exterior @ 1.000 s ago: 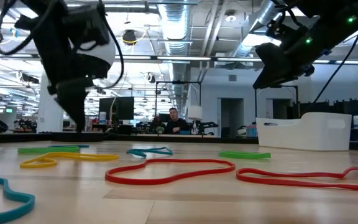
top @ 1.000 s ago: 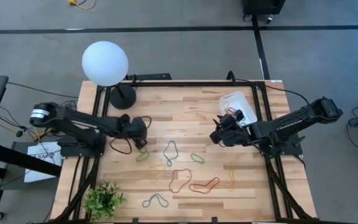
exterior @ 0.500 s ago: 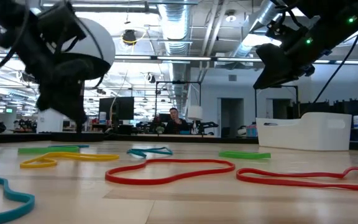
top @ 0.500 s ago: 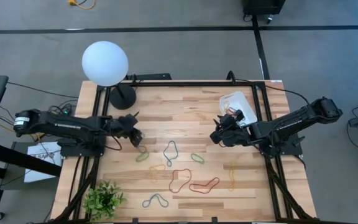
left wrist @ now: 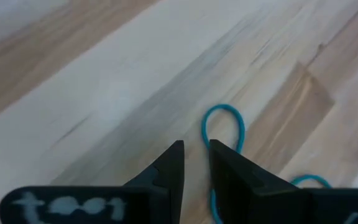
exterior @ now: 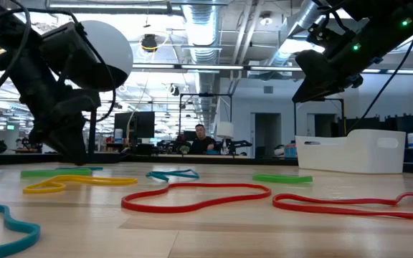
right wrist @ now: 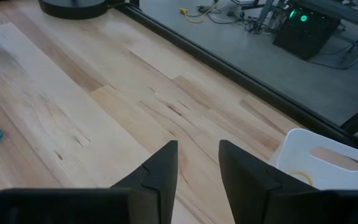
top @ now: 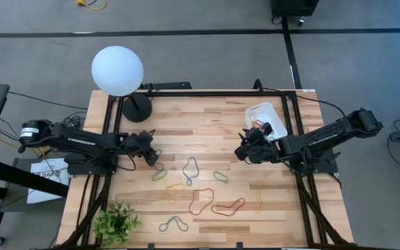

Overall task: Pick and place items into bin
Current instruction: Put the left blue rubber band into the white bin

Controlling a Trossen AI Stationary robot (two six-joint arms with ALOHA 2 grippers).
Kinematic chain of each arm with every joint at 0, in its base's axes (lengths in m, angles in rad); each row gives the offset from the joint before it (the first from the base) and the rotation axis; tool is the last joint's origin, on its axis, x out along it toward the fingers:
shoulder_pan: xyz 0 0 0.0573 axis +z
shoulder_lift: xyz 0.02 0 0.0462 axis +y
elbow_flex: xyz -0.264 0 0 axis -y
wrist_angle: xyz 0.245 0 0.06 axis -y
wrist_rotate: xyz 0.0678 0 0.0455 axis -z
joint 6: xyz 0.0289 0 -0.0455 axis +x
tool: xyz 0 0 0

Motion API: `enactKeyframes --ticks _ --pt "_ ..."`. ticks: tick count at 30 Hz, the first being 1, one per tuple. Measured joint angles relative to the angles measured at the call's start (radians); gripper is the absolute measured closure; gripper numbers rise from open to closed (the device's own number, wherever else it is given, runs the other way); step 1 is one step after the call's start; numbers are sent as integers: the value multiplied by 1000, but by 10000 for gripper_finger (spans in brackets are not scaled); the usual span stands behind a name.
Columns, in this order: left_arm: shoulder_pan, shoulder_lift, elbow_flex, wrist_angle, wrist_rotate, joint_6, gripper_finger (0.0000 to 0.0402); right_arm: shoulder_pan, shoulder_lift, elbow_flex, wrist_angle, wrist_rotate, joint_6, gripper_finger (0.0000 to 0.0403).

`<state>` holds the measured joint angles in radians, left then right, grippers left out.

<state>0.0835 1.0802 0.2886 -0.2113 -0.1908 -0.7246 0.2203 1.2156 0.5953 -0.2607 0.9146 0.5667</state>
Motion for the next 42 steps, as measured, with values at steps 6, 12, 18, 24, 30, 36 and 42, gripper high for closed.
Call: enactKeyframes --ticks 6,12,18,24,30,36,42 --pt "-39 100 10 92 -71 25 339 0 0 0 0 0 0 291" --pt "-42 117 23 99 -79 20 339 0 0 0 0 0 0 291" --pt "-42 117 23 105 -78 6 339 0 0 0 0 0 0 291" --pt "-42 135 25 97 -83 4 339 0 0 0 1 0 0 291" --pt "-43 215 31 121 -113 3 340 0 0 0 8 0 0 291" --pt "-47 225 35 114 -125 55 389 0 0 0 8 0 0 291" --pt "-49 229 59 100 -119 79 400 0 0 0 8 0 0 291"
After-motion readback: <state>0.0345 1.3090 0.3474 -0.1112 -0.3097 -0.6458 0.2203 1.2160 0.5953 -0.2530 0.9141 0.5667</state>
